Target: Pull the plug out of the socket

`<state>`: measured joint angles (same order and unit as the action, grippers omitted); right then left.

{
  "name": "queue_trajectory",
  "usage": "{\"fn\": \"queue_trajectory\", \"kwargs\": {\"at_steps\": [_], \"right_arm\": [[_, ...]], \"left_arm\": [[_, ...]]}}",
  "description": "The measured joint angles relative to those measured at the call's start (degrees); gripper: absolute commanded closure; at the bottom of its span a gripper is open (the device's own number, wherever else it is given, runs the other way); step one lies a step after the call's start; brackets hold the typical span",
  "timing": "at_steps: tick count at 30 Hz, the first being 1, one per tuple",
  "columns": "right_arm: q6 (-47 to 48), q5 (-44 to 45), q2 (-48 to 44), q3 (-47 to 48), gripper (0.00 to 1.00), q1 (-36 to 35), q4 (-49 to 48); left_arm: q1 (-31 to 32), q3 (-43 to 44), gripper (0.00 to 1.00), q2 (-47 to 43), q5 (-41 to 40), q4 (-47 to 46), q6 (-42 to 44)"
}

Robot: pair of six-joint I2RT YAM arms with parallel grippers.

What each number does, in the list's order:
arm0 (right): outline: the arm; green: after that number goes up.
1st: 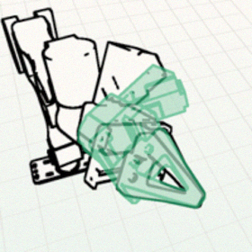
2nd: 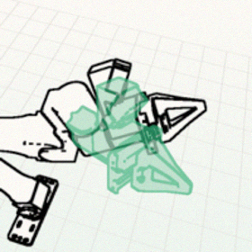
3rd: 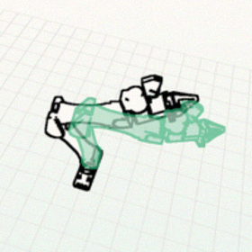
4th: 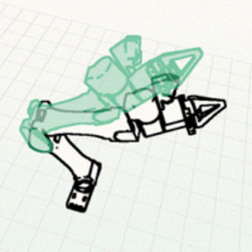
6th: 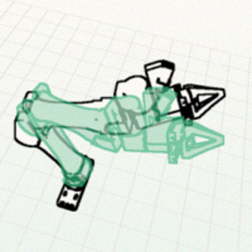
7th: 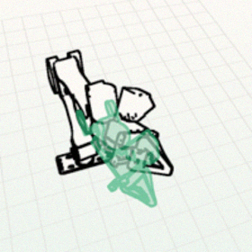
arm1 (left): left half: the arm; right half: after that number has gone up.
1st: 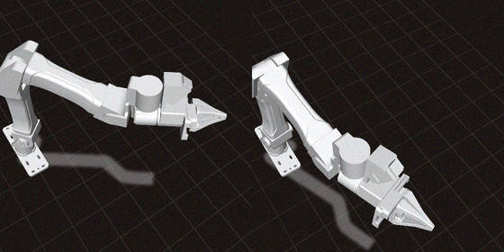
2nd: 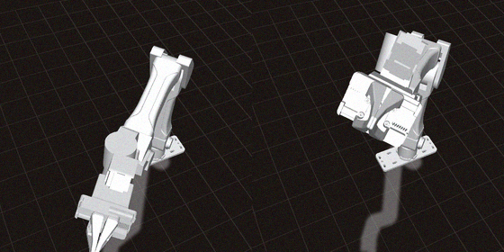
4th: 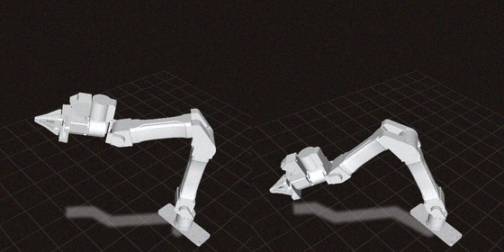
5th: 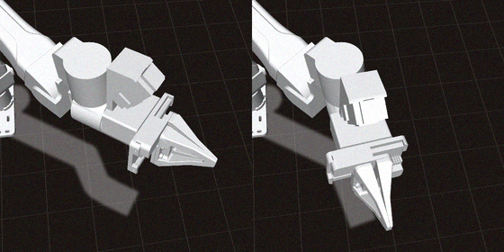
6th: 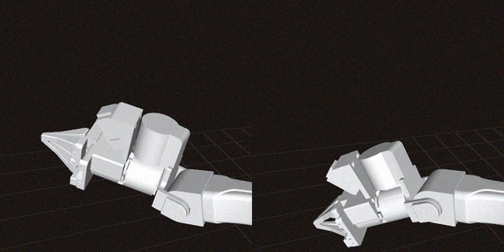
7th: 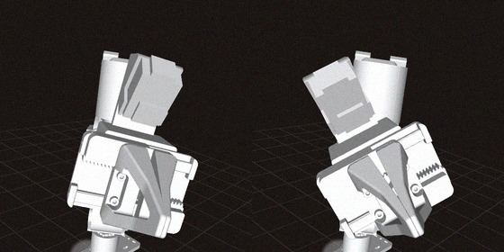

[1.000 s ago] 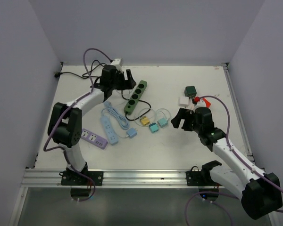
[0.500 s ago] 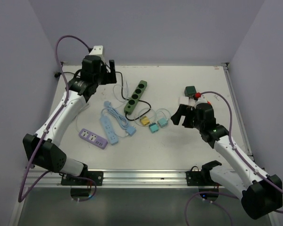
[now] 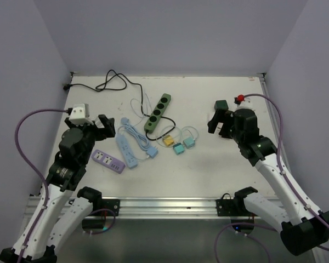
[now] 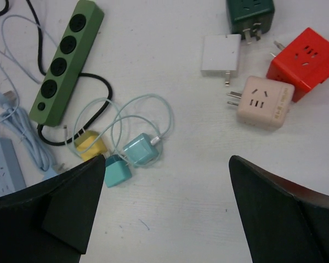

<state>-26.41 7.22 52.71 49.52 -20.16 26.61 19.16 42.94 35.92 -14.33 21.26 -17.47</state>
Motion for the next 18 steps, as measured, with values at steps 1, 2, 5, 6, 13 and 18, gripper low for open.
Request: {"fn": "queue_trajectory", "kwargs": {"at_steps": [1,2,5,6,13,18], "right_arm": [[0.1,1.6,-0.1,0.5,0.01,0.0,0.7],[0.1,3.2,-0.3,0.8,0.01,0.0,1.3],[0.1,6.6,-1.4,0.7,0.01,0.0,2.8],[0.1,7.4,-2.0,0.6,0.01,0.0,3.0],[0.4,9.8,-5.5,0.6,0.01,0.0,3.3],[0.5,9.8,-4.8,0.5,0.01,0.0,3.3]], "left_arm": [[0.0,-0.3,0.00,-2.3,-0.9,-1.4,0.0],[0.0,-0.4,0.00,-3.6,-1.7,-2.5,-0.1],[0.0,-0.7,0.00,-3.1,-3.1,-3.4,-0.6],[0.0,-0.7,0.00,-2.3,-3.3,-3.4,-0.9],[0.0,-0.7,0.00,5.2,-4.1,-0.3,-1.9],[0.0,-0.7,0.01,2.0,-4.7,0.0,-2.4]]}}
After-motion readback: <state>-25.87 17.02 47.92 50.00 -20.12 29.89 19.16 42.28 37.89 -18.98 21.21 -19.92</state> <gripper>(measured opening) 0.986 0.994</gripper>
